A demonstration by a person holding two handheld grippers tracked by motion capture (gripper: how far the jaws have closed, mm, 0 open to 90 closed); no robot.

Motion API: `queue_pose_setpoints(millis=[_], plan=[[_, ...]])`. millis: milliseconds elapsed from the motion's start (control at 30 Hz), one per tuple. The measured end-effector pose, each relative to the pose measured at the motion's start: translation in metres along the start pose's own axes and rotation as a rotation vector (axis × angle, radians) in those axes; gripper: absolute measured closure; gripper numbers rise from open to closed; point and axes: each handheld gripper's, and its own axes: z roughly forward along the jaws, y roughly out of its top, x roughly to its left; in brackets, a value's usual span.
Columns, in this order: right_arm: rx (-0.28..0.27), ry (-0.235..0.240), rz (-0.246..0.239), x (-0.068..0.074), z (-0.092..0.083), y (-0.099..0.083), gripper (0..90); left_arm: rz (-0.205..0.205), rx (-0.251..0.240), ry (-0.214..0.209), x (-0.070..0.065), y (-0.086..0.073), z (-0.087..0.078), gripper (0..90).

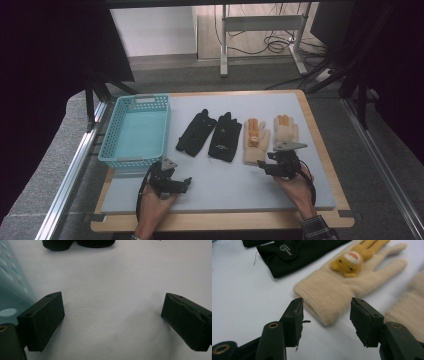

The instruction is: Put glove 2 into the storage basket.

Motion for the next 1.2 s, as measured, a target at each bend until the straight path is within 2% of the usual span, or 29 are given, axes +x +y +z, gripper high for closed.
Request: queue_pose_setpoints(millis=[200, 433, 733, 933, 1000, 1167, 1200], plan=[[-0.007, 0.03, -0.017, 0.006, 0.008, 0.013, 47.8, 0.0, 0.0, 0.0, 0.0, 0.0, 0.0, 5.1], [-0.003, 0.061, -0.032, 0.014, 0.026, 0.031, 48.8, 0.0, 0.0, 0.0, 0.0, 0.0, 0.0, 5.0], [-0.011, 0.09, -0.073, 0.031, 0.057, 0.062, 48.4, 0.005, 0.005, 0.0, 0.0, 0.0, 0.0, 5.1], [-0.01, 0.128, -0.077, 0.042, 0.08, 0.083, 57.0, 0.005, 0.005, 0.0, 0.0, 0.0, 0.0, 5.1], [-0.008, 0.137, -0.093, 0.049, 0.091, 0.092, 59.8, 0.006, 0.006, 0.0, 0.001, 0.0, 0.0, 5.1], [-0.001, 0.145, -0.091, 0.057, 0.108, 0.105, 60.4, 0.005, 0.005, 0.0, 0.0, 0.0, 0.0, 5.1], [0.005, 0.135, -0.096, 0.06, 0.116, 0.11, 59.3, 0.005, 0.005, -0.001, 0.001, 0.0, 0.0, 5.1]])
